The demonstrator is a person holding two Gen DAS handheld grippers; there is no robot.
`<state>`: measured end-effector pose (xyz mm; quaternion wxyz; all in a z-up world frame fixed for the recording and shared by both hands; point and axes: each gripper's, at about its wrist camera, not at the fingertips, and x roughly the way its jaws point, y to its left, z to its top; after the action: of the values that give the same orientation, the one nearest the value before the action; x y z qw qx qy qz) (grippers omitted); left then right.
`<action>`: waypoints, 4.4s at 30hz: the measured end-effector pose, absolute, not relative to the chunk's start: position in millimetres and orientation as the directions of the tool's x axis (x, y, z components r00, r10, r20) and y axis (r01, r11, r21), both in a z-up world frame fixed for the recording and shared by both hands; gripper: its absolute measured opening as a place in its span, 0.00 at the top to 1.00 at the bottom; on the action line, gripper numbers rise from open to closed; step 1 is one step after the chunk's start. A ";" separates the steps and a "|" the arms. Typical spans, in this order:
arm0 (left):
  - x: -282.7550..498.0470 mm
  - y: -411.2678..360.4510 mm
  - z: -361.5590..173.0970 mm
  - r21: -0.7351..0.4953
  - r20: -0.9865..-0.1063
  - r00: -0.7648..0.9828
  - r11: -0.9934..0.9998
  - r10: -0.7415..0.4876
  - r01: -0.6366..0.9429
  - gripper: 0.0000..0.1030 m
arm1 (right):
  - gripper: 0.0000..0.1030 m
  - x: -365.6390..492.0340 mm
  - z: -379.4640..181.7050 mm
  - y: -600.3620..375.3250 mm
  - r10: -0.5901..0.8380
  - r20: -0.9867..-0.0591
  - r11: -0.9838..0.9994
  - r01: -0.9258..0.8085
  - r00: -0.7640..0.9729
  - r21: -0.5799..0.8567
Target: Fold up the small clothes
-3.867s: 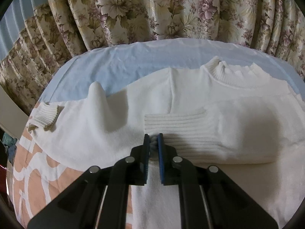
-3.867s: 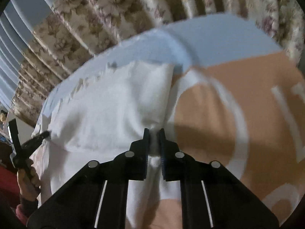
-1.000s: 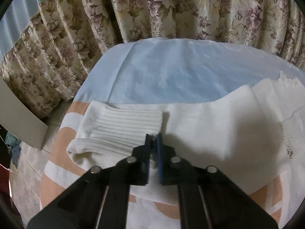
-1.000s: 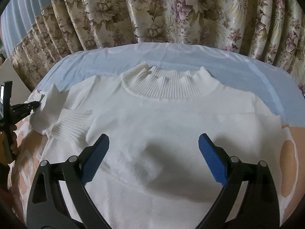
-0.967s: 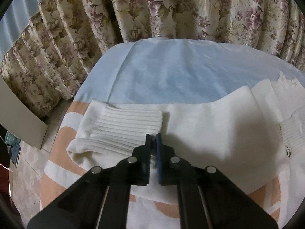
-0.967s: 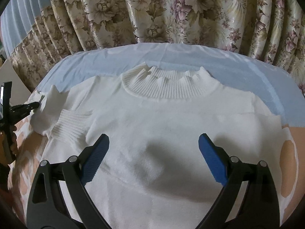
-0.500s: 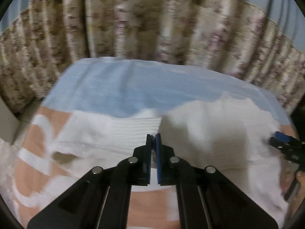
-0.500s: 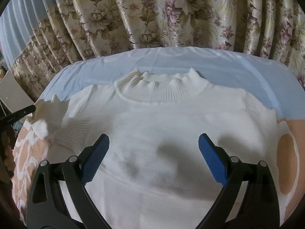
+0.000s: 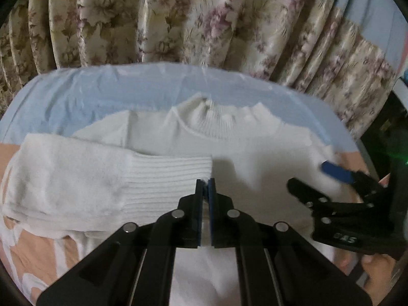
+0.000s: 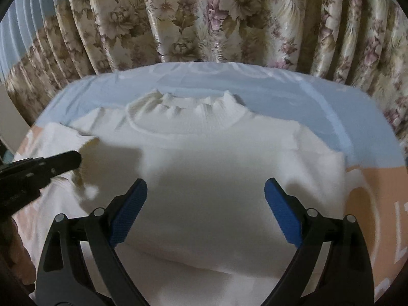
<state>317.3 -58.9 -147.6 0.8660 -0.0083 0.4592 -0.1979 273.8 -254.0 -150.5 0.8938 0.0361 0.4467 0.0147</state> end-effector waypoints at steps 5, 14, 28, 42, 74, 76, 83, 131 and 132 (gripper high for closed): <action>318.8 -58.9 -164.7 -0.143 -0.826 0.481 0.935 -0.293 0.325 0.95 | 0.09 273.0 -155.3 -253.3 0.020 -0.804 1.000 -0.001 0.594 0.024; 287.2 -4.8 -112.6 0.087 -0.736 0.662 0.949 -0.143 0.302 0.18 | 0.07 275.2 -135.1 -229.6 0.043 -0.788 0.998 -0.055 0.614 0.012; 328.4 75.0 -158.8 0.224 -0.766 0.637 0.966 0.091 0.131 0.18 | 0.50 320.8 -166.9 -134.3 0.248 -0.862 0.967 -0.166 0.442 0.193; 337.0 71.0 -142.9 0.080 -0.783 0.618 0.974 -0.072 0.214 0.19 | 0.93 303.9 -129.5 -144.9 0.064 -0.778 0.967 -0.231 0.624 -0.106; 327.2 44.9 -162.0 0.040 -0.840 0.516 0.931 -0.165 0.362 0.83 | 0.91 268.0 -164.5 -310.5 -0.113 -0.870 0.993 0.085 0.479 -0.082; 320.4 40.2 -161.5 0.055 -0.835 0.525 0.926 -0.163 0.375 0.89 | 0.91 268.6 -164.4 -311.4 -0.112 -0.870 0.993 0.085 0.479 -0.081; 308.1 46.1 -160.3 0.051 -0.840 0.515 0.920 -0.171 0.389 0.91 | 0.91 266.7 -157.6 -318.4 -0.122 -0.867 0.992 0.093 0.483 -0.088; 326.9 -19.3 -176.0 0.111 -0.821 0.541 0.877 -0.185 0.467 0.28 | 0.62 265.8 -171.7 -255.2 0.031 -0.822 0.997 -0.079 0.569 -0.017; 327.0 -15.2 -176.5 0.111 -0.819 0.543 0.880 -0.183 0.463 0.27 | 0.62 262.2 -171.5 -264.2 0.006 -0.820 0.998 -0.053 0.572 -0.029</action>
<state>327.0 -15.2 -176.5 0.8639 0.1592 0.4398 -0.1868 262.2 -264.2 -171.5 0.8863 -0.0253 0.4622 0.0167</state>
